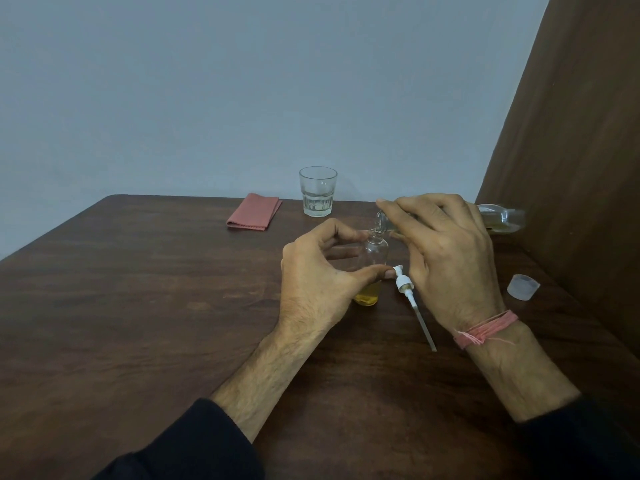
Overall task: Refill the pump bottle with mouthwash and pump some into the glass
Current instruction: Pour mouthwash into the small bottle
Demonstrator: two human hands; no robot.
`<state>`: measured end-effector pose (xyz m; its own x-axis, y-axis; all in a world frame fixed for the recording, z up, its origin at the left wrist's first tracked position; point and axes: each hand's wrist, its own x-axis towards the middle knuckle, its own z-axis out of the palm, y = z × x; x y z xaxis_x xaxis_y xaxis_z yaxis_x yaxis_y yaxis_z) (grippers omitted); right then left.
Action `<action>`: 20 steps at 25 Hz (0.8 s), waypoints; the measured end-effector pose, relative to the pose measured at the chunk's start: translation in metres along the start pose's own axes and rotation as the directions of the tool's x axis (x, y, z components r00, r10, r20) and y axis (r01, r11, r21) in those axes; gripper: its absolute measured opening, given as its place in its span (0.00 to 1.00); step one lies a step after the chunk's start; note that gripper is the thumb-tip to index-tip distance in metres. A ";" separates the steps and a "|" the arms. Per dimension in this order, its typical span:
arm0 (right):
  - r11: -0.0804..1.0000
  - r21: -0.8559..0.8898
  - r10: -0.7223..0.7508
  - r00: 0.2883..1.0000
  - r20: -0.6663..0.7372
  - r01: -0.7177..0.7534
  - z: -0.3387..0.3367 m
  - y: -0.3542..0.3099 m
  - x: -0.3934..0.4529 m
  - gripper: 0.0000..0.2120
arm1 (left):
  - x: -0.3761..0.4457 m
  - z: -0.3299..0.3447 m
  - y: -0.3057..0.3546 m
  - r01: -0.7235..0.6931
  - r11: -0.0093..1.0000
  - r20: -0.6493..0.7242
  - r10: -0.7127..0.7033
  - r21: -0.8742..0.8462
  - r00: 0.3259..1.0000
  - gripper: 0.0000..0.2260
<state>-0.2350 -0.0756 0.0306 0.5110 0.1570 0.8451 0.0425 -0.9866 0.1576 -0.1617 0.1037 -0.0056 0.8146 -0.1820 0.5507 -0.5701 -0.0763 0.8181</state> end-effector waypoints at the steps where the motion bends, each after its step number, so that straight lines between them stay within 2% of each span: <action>1: 1.000 -0.003 0.000 1.000 -0.001 0.000 0.000 0.000 0.000 0.31 | 0.000 0.000 0.000 -0.002 1.000 0.000 0.002 0.000 1.000 0.24; 20: 1.000 0.001 0.001 1.000 -0.001 -0.001 0.000 0.000 0.000 0.30 | 0.000 0.000 0.001 -0.013 1.000 -0.004 0.013 0.016 1.000 0.23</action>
<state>-0.2351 -0.0754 0.0307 0.5106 0.1564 0.8455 0.0430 -0.9867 0.1565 -0.1620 0.1039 -0.0049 0.8075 -0.1790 0.5620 -0.5822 -0.0892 0.8082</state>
